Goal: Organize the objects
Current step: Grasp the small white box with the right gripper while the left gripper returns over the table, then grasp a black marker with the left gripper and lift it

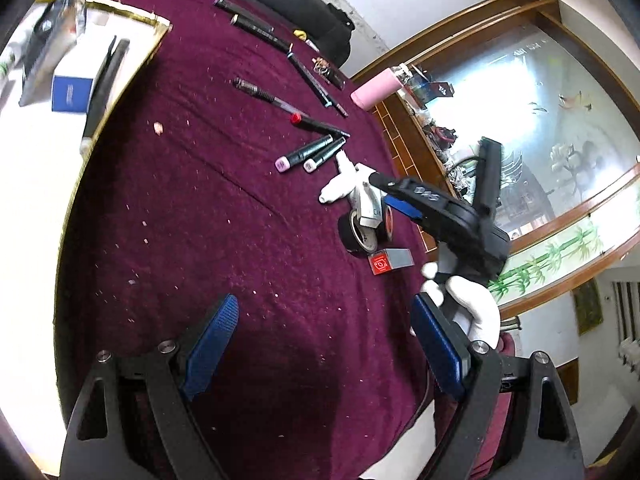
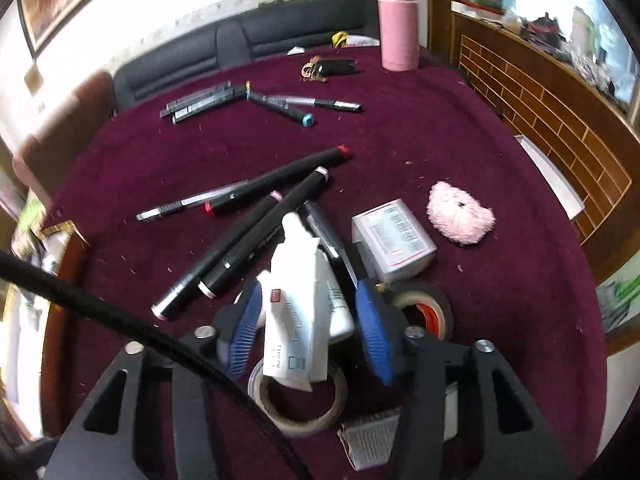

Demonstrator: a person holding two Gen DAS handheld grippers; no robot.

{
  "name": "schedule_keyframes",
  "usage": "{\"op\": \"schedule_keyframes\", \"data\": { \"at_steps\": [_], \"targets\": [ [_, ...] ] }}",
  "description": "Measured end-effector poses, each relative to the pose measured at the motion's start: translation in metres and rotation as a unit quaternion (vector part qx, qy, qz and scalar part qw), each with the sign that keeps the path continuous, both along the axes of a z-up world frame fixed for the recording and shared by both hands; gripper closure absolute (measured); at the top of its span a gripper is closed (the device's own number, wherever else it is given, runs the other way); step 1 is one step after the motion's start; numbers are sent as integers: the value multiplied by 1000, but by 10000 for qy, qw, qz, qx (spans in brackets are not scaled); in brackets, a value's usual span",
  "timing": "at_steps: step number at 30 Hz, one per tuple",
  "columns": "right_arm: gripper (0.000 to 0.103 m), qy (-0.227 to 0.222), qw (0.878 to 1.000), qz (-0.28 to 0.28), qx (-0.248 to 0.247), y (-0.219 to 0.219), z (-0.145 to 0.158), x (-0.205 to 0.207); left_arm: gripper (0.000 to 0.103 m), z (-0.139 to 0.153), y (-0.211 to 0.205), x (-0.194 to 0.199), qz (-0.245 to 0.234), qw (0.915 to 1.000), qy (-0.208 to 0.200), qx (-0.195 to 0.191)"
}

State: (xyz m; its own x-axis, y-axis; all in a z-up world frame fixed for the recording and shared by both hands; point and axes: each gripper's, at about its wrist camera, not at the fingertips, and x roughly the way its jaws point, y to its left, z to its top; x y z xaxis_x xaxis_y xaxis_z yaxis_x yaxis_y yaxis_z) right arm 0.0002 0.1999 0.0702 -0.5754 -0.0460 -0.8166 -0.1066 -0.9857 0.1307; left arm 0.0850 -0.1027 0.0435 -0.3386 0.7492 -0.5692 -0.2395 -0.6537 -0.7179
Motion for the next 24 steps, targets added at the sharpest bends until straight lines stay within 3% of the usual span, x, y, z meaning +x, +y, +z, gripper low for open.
{"op": "schedule_keyframes", "data": {
  "at_steps": [4,8,13,16,19,24],
  "targets": [
    [67,-207,9997,40,124,-2,-12,-3,20,5,0,3,-32,9997,188,-149],
    [91,-56,9987,-25,-510,18,-6,11,20,9,0,5,-69,9988,358,-326],
    [91,-13,9952,81,-973,33,-3,33,20,11,4,-4,-31,9979,420,-487],
    [91,119,9869,279,-1583,40,-1,53,20,17,9,-12,-56,9963,550,-662],
    [91,333,9741,476,-2186,47,-5,73,20,31,23,-25,-152,9919,915,-868],
    [91,492,9619,585,-2626,56,-21,82,22,50,62,-71,-353,9815,1457,-1194]
  ]
}}
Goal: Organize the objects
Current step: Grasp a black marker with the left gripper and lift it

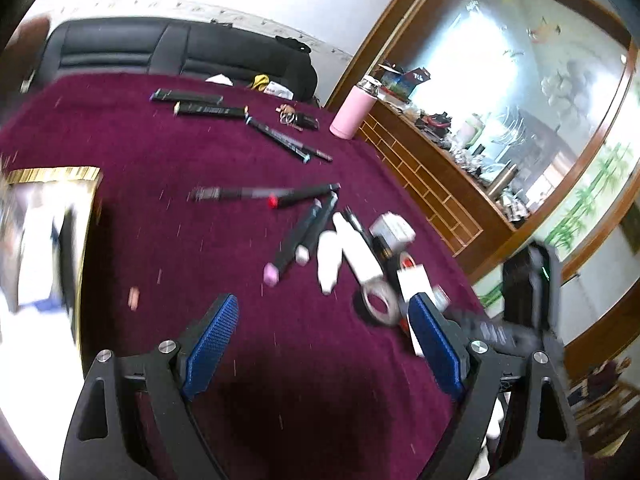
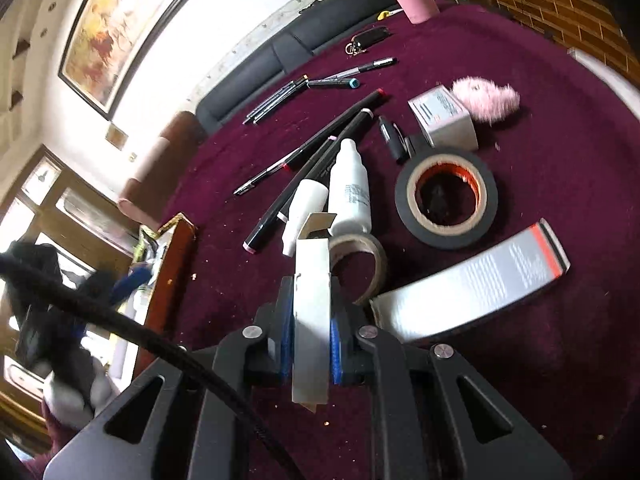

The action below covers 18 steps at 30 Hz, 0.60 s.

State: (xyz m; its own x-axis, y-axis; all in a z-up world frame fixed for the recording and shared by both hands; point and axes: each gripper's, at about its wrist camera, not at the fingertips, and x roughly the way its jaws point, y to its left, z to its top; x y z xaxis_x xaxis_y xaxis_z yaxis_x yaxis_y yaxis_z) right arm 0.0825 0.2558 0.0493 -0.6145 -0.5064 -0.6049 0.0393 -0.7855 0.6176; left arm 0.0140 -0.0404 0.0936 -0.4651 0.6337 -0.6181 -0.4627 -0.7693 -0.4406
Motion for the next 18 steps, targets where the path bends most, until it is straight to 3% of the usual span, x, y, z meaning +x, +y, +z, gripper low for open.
{"op": "schedule_keyframes", "data": {
  "at_steps": [5,7,8,18],
  "targets": [
    [90,2,9988,102,-485,7,-13,0,37,-5,52,-55,-224,9971,146,-718],
    [90,38,9981,166,-595,7,-13,0,55,-14,73,-74,-393,9935,160,-1059],
    [90,45,9979,201,-611,7,-12,0,58,-19,82,-80,-474,9913,162,-1217],
    [90,61,9964,535,-647,-11,-11,-9,59,-60,131,-96,-1048,9596,530,-2556]
  ]
}}
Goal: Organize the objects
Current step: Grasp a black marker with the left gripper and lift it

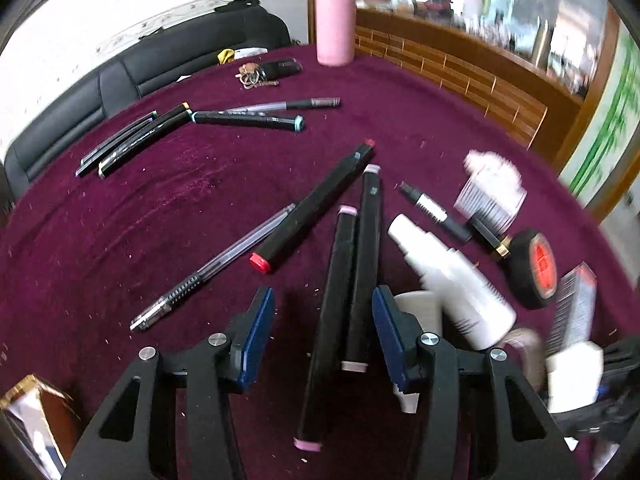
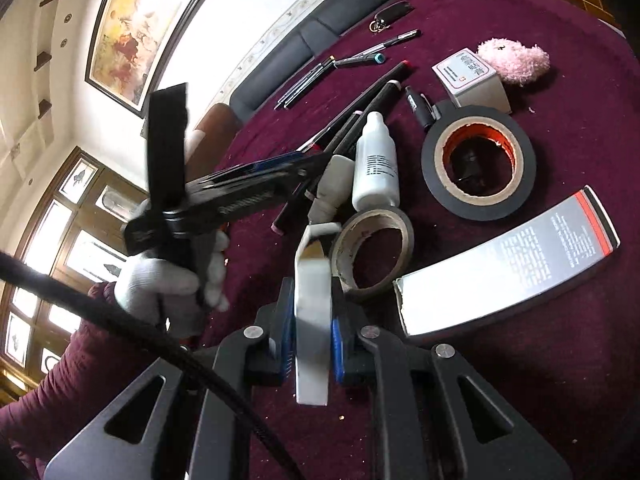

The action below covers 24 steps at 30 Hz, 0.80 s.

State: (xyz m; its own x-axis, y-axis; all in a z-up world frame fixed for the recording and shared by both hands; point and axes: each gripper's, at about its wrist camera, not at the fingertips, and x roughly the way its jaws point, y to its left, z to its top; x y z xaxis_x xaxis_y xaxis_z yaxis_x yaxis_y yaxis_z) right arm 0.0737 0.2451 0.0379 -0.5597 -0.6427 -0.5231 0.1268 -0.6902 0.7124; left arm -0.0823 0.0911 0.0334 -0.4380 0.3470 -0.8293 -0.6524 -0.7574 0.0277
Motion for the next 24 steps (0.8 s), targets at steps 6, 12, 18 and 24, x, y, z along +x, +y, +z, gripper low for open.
{"op": "schedule_keyframes", "data": {
  "at_steps": [6,12,18,24],
  "targets": [
    [90,-52,9999,45,-77,-2,0,-7,59,-9,-9,-7,54,9998,-192,6],
    [90,-151,9998,142,-60,-1,-6,-8,59,-8,-18,0,-384,9983,-433,12],
    [90,-173,9997,157,-76,2,-7,-13,64,-7,-36,23,-693,9955,-638,80],
    [90,-197,9996,187,-80,1,-9,-13,64,2,-59,30,-569,9958,-716,53]
  ]
}}
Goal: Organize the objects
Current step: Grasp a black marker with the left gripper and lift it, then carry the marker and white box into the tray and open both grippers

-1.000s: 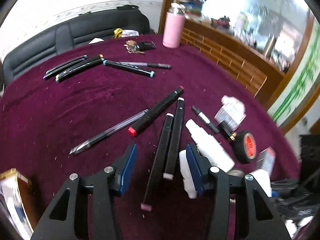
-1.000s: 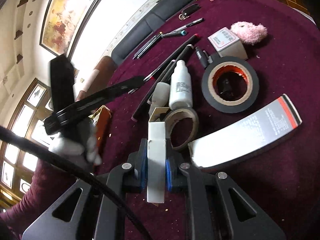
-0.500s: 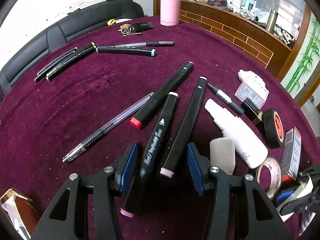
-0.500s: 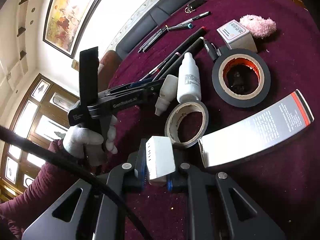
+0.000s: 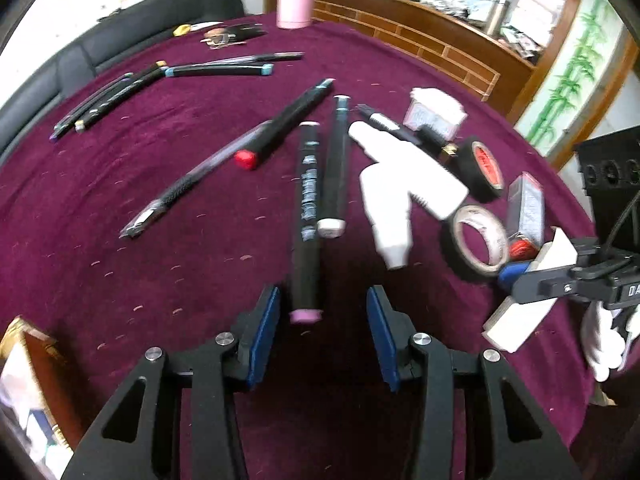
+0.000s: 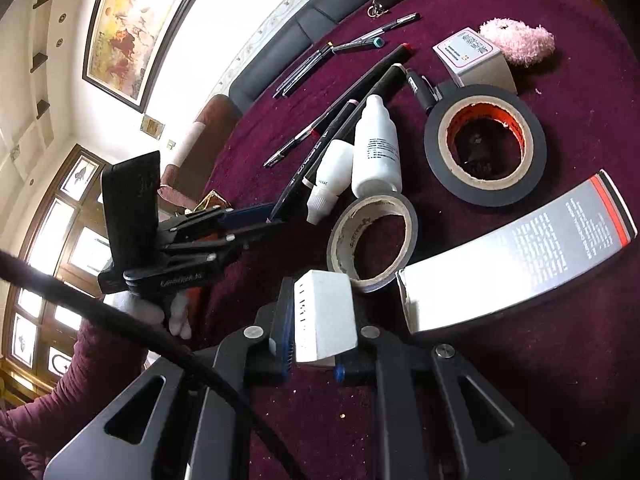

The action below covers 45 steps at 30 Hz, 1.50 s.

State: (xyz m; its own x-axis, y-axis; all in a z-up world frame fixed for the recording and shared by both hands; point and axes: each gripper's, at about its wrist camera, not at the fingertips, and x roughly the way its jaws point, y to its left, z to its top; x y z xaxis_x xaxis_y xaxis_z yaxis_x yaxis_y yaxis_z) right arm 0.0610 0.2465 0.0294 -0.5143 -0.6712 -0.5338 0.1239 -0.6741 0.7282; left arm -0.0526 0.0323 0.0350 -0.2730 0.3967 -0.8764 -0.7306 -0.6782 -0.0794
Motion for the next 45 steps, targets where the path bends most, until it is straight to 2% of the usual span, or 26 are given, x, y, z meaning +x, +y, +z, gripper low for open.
{"op": "schedule_keyframes", "data": {
  "at_steps": [2,4,6,9,12,13,15,17,19,22,24,27,30,33,35,37,45],
  "targets": [
    [90,-12,10000,20,7,0,-1,0,64,5,-2,-10,279,9994,193,55],
    [90,-14,10000,32,20,-1,-1,0,64,11,-2,-23,595,9972,358,288],
    [90,-20,10000,39,24,-2,-2,0,64,13,6,-34,698,9958,389,447],
    [90,-35,10000,51,24,-2,-3,-1,64,5,32,-41,631,9965,507,199],
    [90,-52,10000,64,24,-3,-3,-1,63,-9,57,-42,536,9947,773,-425],
    [90,-58,10000,63,8,-3,-3,-1,62,-8,58,-42,500,9938,905,-405],
    [90,-72,10000,64,-23,-3,-4,-1,63,-8,57,-42,508,9941,861,-417],
    [90,-91,9999,69,-45,-2,-5,-2,70,-9,50,-44,487,9961,684,-270],
    [89,-122,9999,86,-66,-3,-7,-2,90,-9,47,-42,423,9969,619,-241],
    [89,-147,9998,99,-33,-5,-6,-4,92,-12,58,-23,231,9906,1101,-783],
    [89,-165,9998,96,33,-7,-7,-4,92,-12,61,-13,240,9859,1346,-964],
    [89,-256,9996,-4,154,-8,-9,-5,92,-7,44,-14,477,9919,1079,-479],
    [88,-279,9995,-88,148,-7,-10,-5,92,-3,21,-7,739,9924,972,-142],
    [87,-140,9986,-141,493,-13,-3,-1,92,8,-5,5,1001,9909,854,276],
    [89,53,9963,-154,849,-21,6,5,92,17,-20,15,1123,9890,795,545],
    [91,113,9959,-121,885,-25,9,11,92,27,-37,26,1240,9857,740,865],
    [91,-11,9996,33,284,-33,23,24,92,54,-102,67,1678,9673,781,1732]
  ]
}}
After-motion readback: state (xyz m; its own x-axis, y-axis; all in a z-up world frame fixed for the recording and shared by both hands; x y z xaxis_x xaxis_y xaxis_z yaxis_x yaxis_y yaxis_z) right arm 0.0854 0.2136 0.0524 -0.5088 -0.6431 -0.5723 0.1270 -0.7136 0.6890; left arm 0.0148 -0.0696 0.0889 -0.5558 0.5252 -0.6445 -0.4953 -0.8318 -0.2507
